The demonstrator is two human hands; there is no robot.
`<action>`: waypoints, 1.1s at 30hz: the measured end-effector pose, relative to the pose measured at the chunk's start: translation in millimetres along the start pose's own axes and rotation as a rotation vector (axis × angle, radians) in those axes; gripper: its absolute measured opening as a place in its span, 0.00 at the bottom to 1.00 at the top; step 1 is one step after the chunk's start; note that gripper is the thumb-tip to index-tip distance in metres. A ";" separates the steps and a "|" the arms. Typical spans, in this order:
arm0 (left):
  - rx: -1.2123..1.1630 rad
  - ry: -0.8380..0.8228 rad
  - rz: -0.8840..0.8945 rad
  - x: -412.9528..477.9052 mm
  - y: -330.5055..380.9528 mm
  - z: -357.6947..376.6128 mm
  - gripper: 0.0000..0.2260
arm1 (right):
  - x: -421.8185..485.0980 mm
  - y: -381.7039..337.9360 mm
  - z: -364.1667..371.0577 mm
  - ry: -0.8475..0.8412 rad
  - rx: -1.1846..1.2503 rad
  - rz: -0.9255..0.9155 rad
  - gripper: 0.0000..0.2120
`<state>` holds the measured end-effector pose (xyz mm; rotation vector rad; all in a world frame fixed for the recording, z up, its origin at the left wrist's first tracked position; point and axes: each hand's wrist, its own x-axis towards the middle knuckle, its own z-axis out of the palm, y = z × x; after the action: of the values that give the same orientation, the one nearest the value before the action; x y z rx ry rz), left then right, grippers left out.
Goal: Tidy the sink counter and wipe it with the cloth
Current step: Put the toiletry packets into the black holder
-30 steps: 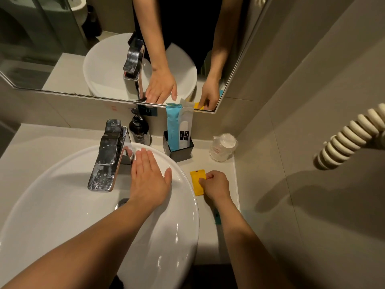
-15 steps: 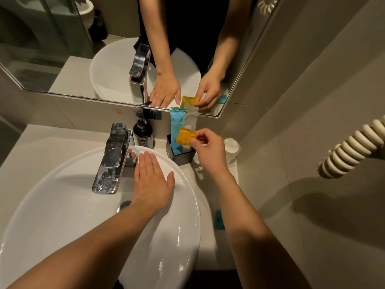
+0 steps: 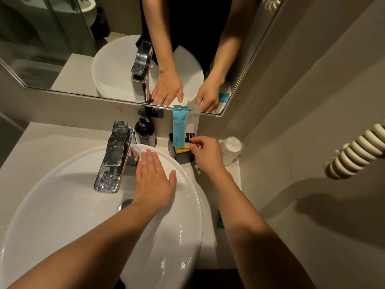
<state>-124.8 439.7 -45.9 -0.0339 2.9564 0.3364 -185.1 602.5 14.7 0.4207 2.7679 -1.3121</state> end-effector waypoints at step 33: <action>0.014 -0.043 -0.006 -1.1 -0.5 -0.9 0.38 | -125.8 113.1 -40.9 -0.219 -0.326 0.396 0.11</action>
<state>-123.9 439.0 -44.9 -0.0326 2.9153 0.3115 -31.3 674.1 -24.2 0.7059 2.4801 -0.7549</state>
